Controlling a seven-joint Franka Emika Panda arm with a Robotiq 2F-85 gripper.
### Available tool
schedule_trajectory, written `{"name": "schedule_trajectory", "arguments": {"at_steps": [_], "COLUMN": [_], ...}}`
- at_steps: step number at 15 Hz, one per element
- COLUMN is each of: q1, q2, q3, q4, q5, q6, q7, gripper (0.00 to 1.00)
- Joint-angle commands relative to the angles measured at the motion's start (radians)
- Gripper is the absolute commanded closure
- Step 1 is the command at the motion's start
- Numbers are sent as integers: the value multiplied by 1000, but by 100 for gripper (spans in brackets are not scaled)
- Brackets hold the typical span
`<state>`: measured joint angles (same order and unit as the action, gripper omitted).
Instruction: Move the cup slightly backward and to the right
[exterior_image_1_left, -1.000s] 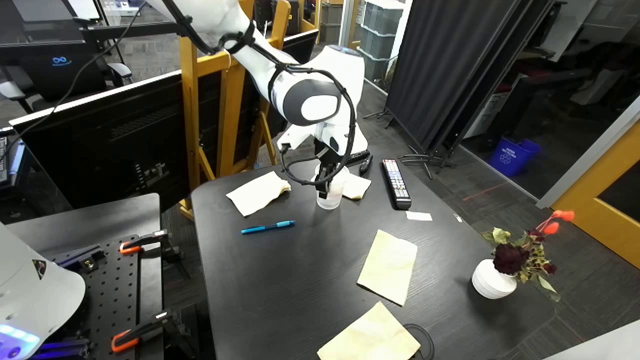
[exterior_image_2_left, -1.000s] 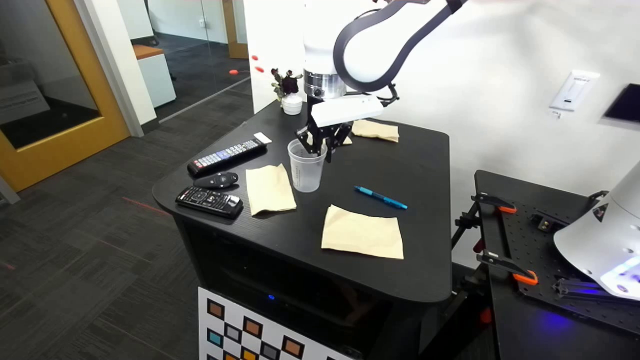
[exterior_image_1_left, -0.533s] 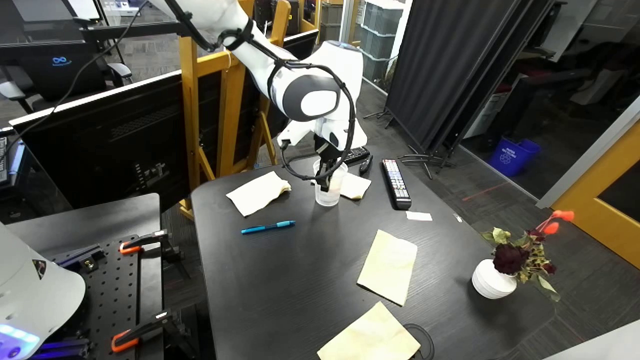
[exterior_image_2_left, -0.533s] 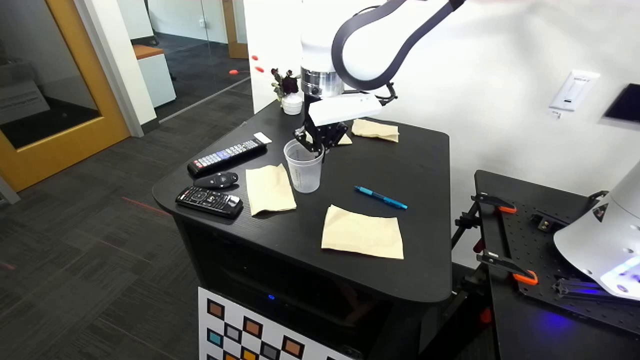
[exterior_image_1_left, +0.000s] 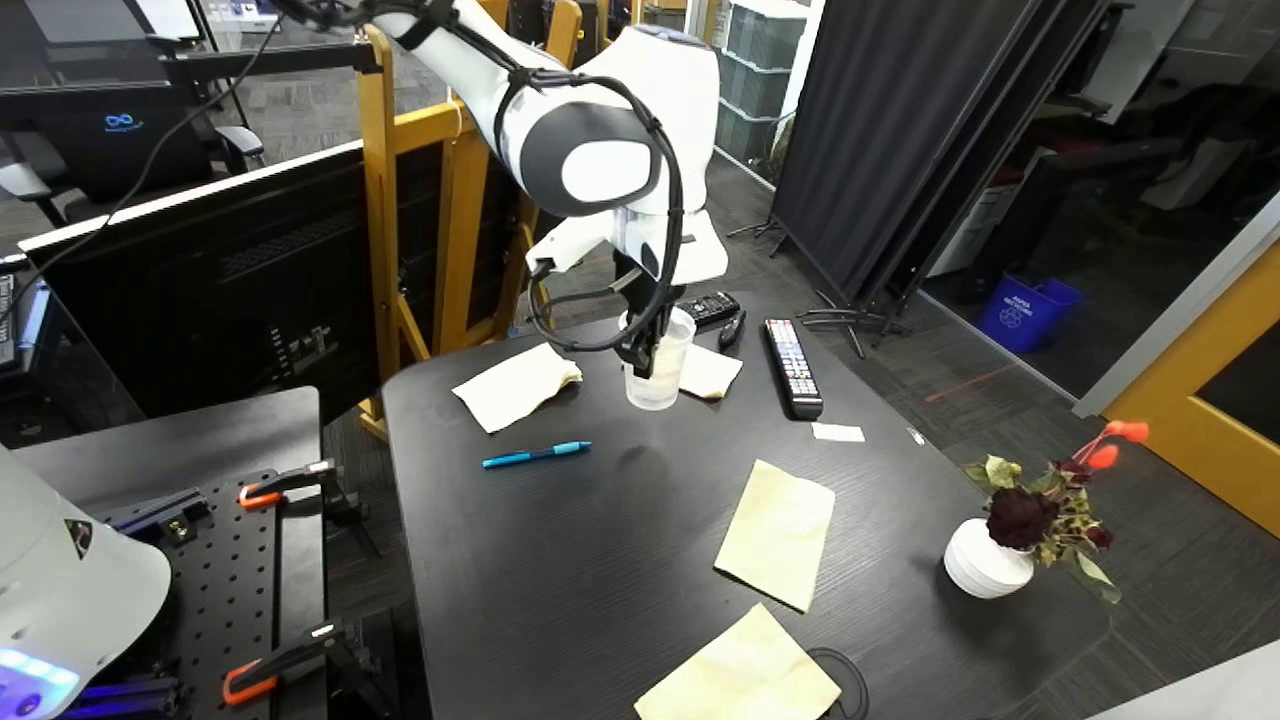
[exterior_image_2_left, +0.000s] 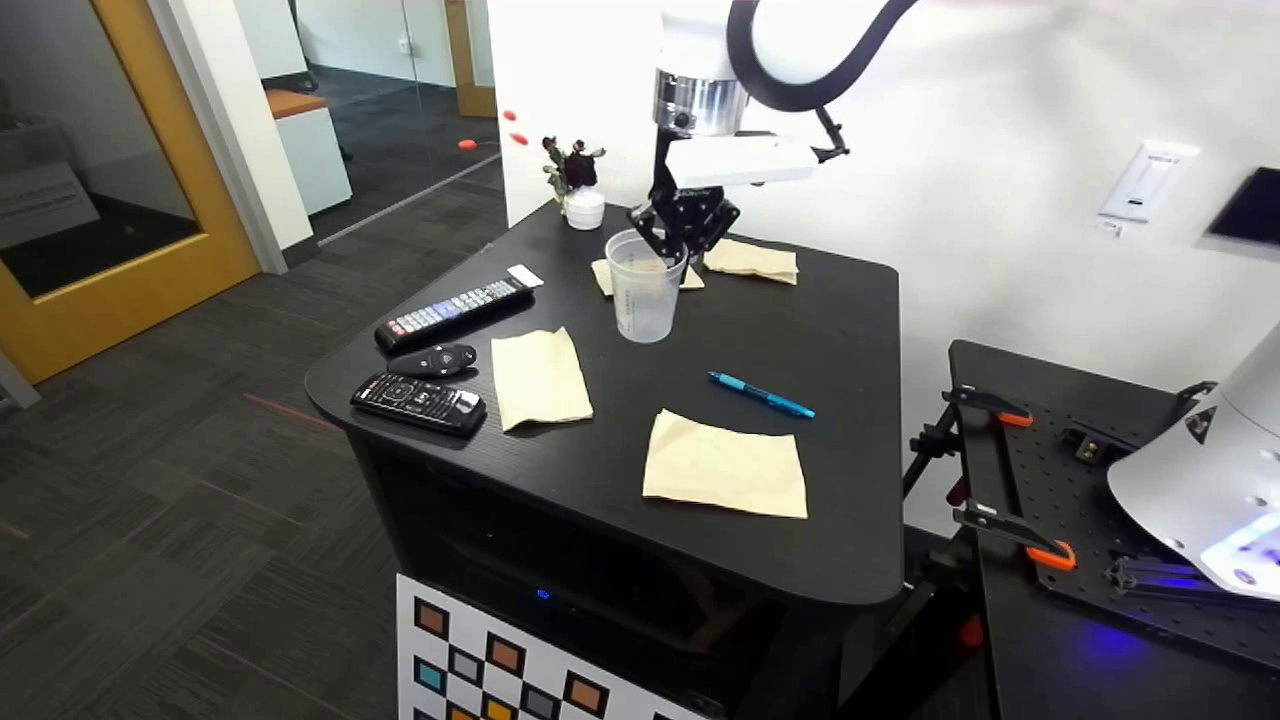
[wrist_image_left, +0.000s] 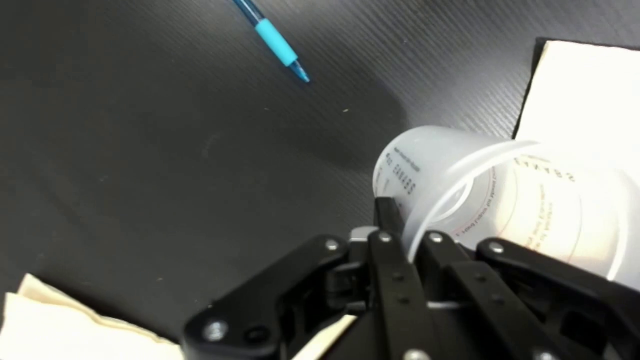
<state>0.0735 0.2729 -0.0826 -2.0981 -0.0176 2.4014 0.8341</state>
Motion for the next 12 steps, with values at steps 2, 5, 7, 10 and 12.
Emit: {"name": "schedule_trajectory", "arguments": {"at_steps": [2, 5, 7, 10, 12], "q1": [-50, -103, -141, -192, -219], "q2": [-204, -284, -320, -357, -371], "q3": [-32, -51, -65, -84, -89], "q4": [-243, -365, -437, -522, -560], "q5": [43, 87, 112, 145, 153], "q6": [43, 64, 90, 156, 202], "q7": [27, 22, 18, 21, 30], "gripper": [99, 99, 99, 99, 99]}}
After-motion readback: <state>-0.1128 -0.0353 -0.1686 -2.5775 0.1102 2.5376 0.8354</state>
